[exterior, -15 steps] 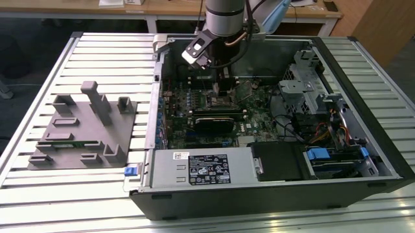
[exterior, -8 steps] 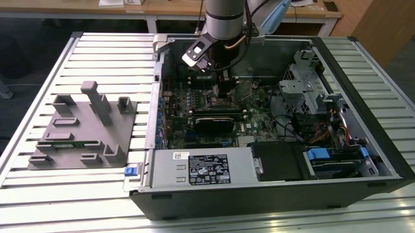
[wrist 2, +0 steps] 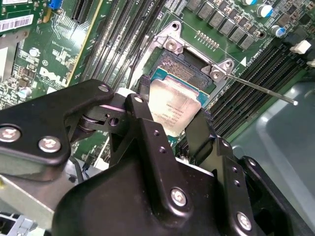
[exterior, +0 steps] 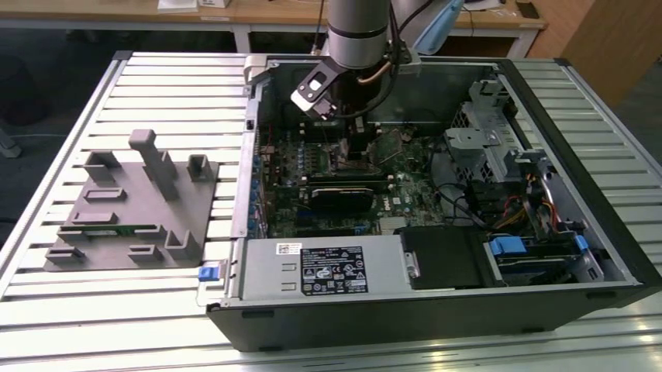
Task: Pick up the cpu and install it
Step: 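Place the cpu into insertion slot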
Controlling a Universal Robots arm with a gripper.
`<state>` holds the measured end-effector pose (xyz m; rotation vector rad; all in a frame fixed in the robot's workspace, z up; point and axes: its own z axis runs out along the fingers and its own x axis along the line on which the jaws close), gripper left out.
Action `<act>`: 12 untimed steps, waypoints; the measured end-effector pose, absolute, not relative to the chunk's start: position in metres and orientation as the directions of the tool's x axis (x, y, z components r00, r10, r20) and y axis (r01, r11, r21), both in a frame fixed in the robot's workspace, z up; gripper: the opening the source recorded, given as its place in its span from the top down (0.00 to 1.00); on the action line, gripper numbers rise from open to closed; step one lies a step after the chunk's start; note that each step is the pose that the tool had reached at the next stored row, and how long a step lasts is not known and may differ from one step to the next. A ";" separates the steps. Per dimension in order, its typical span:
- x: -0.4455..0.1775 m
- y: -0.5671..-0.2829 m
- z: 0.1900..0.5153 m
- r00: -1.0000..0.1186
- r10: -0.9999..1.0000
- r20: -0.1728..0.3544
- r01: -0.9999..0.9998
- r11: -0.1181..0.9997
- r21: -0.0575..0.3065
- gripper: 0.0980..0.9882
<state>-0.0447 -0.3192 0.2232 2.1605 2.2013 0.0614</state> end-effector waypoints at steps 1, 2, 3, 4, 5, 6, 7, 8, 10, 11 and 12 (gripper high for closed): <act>-0.045 -0.319 0.222 -0.017 1.000 -0.013 0.998 0.017 0.068 0.50; -0.045 -0.319 0.222 -0.012 1.000 -0.013 0.998 0.013 0.068 0.50; -0.045 -0.319 0.221 -0.008 1.000 -0.013 0.998 0.009 0.068 0.50; -0.045 -0.319 0.220 -0.004 1.000 -0.012 0.998 0.004 0.068 0.50; -0.045 -0.319 0.220 0.001 1.000 -0.013 0.998 0.000 0.068 0.50; -0.045 -0.319 0.219 0.004 1.000 -0.013 0.998 -0.003 0.068 0.50; -0.045 -0.319 0.219 0.006 1.000 -0.013 0.998 -0.005 0.068 0.50; -0.045 -0.319 0.218 0.006 1.000 -0.013 0.998 -0.005 0.068 0.50; -0.045 -0.319 0.217 0.006 1.000 -0.013 0.998 -0.005 0.068 0.50; -0.045 -0.319 0.216 0.006 1.000 -0.013 0.998 -0.005 0.068 0.50; -0.045 -0.319 0.216 0.006 1.000 -0.013 0.998 -0.005 0.068 0.50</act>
